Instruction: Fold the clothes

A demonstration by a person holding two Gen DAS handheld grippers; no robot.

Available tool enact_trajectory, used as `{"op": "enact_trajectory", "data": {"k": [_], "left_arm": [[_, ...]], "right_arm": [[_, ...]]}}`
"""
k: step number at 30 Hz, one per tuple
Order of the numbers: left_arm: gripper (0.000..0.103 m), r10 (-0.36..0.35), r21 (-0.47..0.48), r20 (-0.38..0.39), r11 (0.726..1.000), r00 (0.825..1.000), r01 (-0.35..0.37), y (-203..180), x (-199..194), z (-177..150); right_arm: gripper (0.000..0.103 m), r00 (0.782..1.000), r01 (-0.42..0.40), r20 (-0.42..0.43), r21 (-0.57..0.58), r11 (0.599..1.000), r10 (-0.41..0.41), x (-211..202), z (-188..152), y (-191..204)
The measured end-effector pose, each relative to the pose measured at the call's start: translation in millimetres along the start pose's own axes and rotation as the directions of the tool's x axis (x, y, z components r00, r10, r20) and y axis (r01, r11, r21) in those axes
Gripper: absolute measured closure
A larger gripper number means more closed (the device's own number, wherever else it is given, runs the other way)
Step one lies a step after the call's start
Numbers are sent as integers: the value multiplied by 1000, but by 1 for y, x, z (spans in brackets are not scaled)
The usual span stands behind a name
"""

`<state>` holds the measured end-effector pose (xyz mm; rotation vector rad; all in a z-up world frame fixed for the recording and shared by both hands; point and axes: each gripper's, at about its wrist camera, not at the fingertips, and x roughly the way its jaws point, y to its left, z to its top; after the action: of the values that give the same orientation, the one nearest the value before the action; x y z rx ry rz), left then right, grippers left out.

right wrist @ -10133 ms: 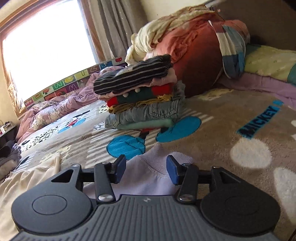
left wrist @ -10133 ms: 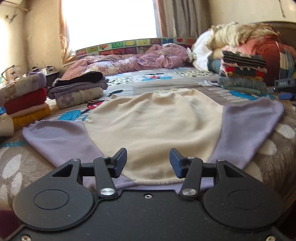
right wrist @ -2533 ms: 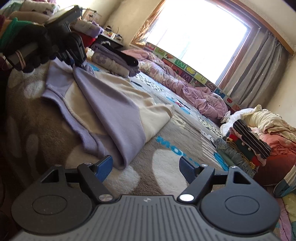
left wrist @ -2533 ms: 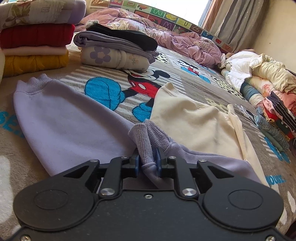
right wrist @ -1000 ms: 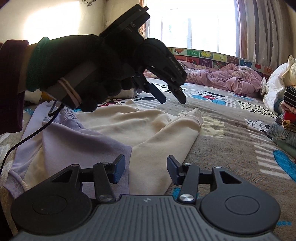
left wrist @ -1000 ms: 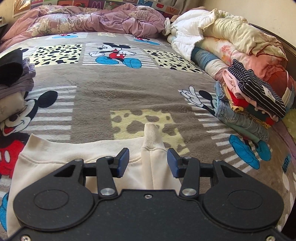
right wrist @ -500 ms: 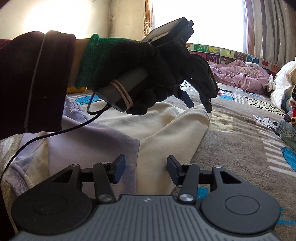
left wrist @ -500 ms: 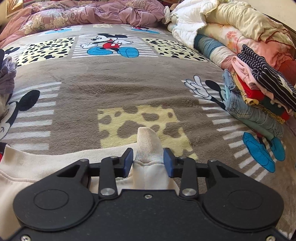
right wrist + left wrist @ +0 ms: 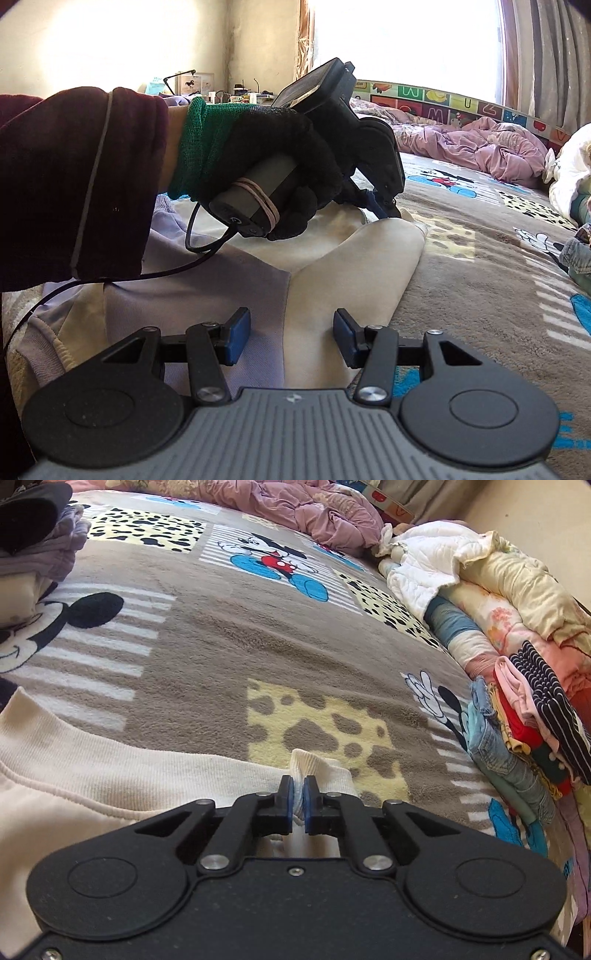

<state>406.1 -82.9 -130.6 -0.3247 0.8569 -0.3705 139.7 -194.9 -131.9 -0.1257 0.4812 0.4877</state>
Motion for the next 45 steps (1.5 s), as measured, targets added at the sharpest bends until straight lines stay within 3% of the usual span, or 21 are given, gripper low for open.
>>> {"op": "enact_trajectory", "data": {"k": [6, 11, 14, 16, 20, 22, 33, 40, 45], "left_arm": [[94, 34, 28, -9, 999, 999, -33, -1, 8, -2], [93, 78, 121, 7, 990, 997, -78, -13, 7, -7], [92, 83, 106, 1, 991, 997, -83, -14, 0, -5], [81, 91, 95, 7, 991, 996, -91, -16, -10, -4], [74, 116, 121, 41, 985, 992, -120, -21, -40, -5], [60, 130, 123, 62, 983, 989, -137, -20, -60, -6], [40, 148, 11, 142, 988, 979, -151, 30, -182, -35], [39, 170, -127, 199, 981, 965, -146, 77, -252, -69], [39, 193, -217, 200, 965, 961, -148, 104, -274, -98]], "right_arm": [[52, 999, -25, -22, 3, 1000, 25, 4, -1, -1], [52, 999, -35, -30, 10, 999, 35, 4, -1, -1], [52, 999, -35, -29, 11, 999, 35, 2, 0, 1], [53, 999, -29, -19, 9, 1000, 29, 1, 0, 1], [52, 1000, -23, 2, 14, 1000, 23, -4, 0, 0], [52, 1000, -25, 15, 25, 999, 24, -8, 2, -1], [51, 997, -28, 78, 152, 988, 16, -33, 5, -16], [52, 998, -28, 67, 140, 990, 19, -43, -3, -9], [52, 996, -63, 75, 109, 992, 55, -55, -8, 0]]}}
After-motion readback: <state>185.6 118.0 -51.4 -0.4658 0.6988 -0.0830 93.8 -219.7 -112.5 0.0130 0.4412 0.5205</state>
